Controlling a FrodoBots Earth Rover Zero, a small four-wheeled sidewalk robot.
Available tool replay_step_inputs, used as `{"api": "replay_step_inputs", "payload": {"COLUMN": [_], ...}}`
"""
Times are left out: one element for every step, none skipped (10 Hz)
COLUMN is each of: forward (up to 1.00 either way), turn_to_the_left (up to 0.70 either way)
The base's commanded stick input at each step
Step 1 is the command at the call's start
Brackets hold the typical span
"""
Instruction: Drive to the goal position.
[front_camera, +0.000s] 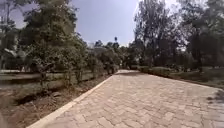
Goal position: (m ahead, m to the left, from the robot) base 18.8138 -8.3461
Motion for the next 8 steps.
{"api": "replay_step_inputs", "payload": {"forward": [0.5,0.5,0.5,0.5,0.5,0.5,0.5,0.5], "turn_to_the_left": [-0.5,-0.5,-0.5,-0.5,-0.5,-0.5,-0.5,-0.5]}}
